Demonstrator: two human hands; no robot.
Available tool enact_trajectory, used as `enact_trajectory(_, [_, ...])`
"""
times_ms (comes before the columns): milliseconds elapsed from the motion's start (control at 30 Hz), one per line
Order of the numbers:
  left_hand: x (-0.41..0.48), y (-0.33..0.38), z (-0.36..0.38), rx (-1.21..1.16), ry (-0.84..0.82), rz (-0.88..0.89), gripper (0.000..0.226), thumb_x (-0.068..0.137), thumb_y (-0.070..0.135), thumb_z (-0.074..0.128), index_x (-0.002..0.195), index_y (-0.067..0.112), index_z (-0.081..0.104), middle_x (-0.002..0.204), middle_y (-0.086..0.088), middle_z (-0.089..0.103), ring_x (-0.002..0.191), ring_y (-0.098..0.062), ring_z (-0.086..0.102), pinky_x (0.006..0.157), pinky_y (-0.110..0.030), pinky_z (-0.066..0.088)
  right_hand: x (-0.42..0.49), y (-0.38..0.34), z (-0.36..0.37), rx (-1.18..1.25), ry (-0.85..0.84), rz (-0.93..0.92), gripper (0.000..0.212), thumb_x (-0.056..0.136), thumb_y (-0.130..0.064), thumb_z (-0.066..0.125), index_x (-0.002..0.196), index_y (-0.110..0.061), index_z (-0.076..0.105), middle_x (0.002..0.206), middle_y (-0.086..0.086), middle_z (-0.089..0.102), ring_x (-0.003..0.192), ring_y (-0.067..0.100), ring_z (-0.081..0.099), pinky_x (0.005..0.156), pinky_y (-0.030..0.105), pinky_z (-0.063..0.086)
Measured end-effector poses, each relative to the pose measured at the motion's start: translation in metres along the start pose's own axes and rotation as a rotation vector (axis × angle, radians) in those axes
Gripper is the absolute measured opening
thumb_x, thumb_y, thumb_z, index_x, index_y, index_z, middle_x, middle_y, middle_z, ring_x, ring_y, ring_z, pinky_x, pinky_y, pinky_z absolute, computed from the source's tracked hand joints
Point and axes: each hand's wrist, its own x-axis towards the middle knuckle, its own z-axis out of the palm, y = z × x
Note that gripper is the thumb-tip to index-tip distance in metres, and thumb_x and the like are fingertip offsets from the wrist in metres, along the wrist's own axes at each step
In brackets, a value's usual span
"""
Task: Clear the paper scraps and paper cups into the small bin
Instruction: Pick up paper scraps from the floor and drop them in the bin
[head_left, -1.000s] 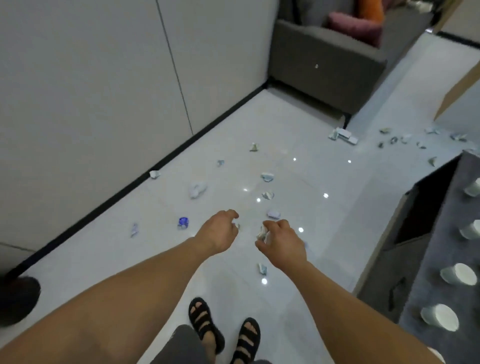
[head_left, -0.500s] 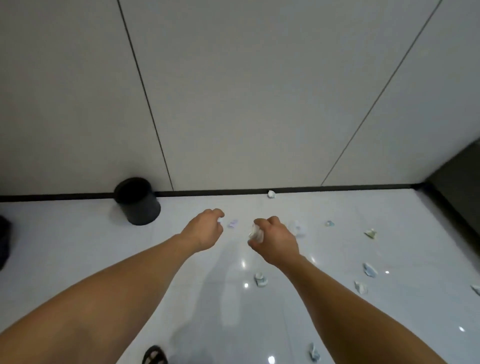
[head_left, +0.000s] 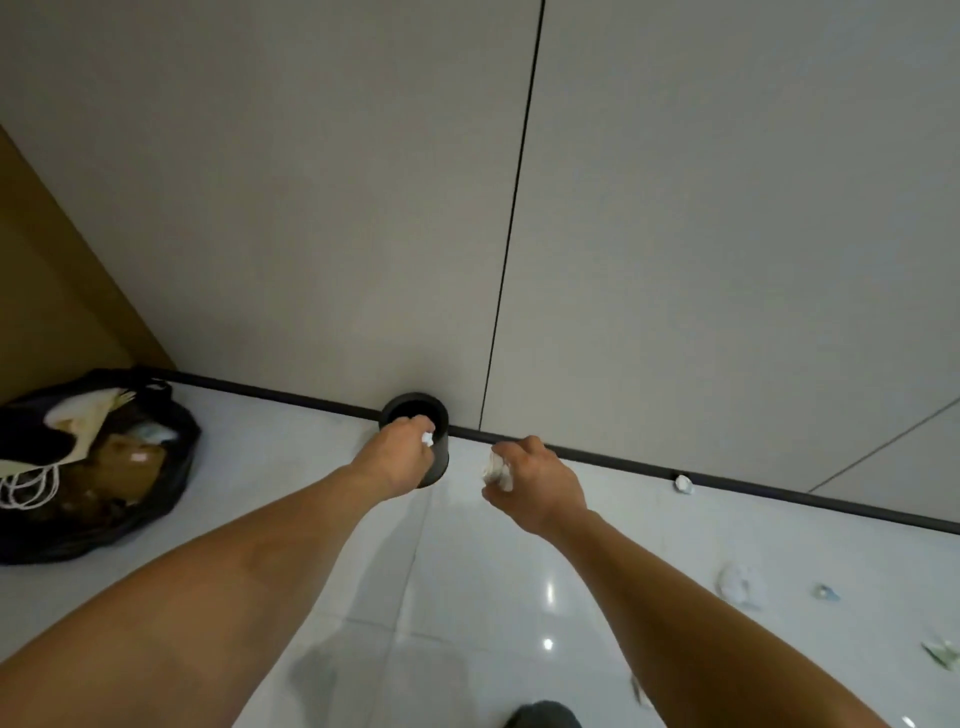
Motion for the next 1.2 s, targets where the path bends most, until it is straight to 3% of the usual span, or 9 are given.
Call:
enact_trajectory(133, [0.054,-0.012,-0.02,-0.024,0.001,-0.03,0.042,0.096,0.015,0.045,0.137,0.016,0.047,0.138,-0.011,0.049,0.122,-0.029,0.049,0.1,-0.035,0.041,0.07,-0.004,0.0,-0.026,-0.013,-0.016,0.054,0.085,-0.048,0.063,0.133,-0.03,0.049,0.125,0.002,0.051,0.108,0.025,0.056,0.083,0.034,0.051])
enact_trajectory(400, [0.177,-0.037,-0.065,-0.016,0.011,-0.085,0.031,0.095,0.011,0.047,0.125,0.006,0.054,0.123,-0.016,0.057,0.11,-0.03,0.054,0.091,-0.031,0.043,0.245,-0.017,-0.004,-0.003,-0.103,-0.077,0.056,0.086,-0.049,0.061,0.136,-0.03,0.046,0.128,0.004,0.047,0.114,0.027,0.052,0.087,0.036,0.049])
enact_trajectory(500, [0.222,-0.042,-0.076,-0.024,0.019,-0.13,0.032,0.095,0.011,0.047,0.125,0.005,0.054,0.124,-0.017,0.056,0.111,-0.031,0.053,0.095,-0.038,0.044,0.294,-0.019,-0.004,0.0,-0.14,-0.085,0.056,0.086,-0.048,0.062,0.136,-0.031,0.045,0.129,0.003,0.047,0.115,0.027,0.051,0.09,0.039,0.05])
enact_trajectory(700, [0.315,-0.068,-0.07,-0.037,-0.045,-0.137,0.033,0.094,0.012,0.048,0.126,0.007,0.054,0.125,-0.016,0.057,0.112,-0.03,0.054,0.095,-0.037,0.044,0.363,-0.003,0.025,-0.014,-0.212,-0.027,0.055,0.088,-0.045,0.062,0.137,-0.027,0.045,0.126,0.005,0.048,0.113,0.028,0.052,0.088,0.038,0.05])
enact_trajectory(1000, [0.459,-0.165,0.023,-0.04,-0.348,-0.098,0.038,0.097,0.017,0.047,0.135,0.014,0.048,0.133,-0.01,0.053,0.12,-0.025,0.052,0.097,-0.032,0.043,0.474,0.026,0.164,0.117,-0.299,0.278,0.059,0.085,-0.053,0.06,0.136,-0.03,0.042,0.13,0.001,0.048,0.112,0.023,0.053,0.088,0.035,0.051])
enact_trajectory(1200, [0.557,-0.244,0.136,-0.004,-0.439,-0.082,0.031,0.096,0.018,0.048,0.127,0.016,0.052,0.12,-0.011,0.06,0.104,-0.025,0.058,0.084,-0.032,0.048,0.543,0.063,0.305,0.185,-0.309,0.433,0.053,0.085,-0.05,0.06,0.131,-0.029,0.044,0.127,0.001,0.049,0.11,0.022,0.053,0.087,0.034,0.051])
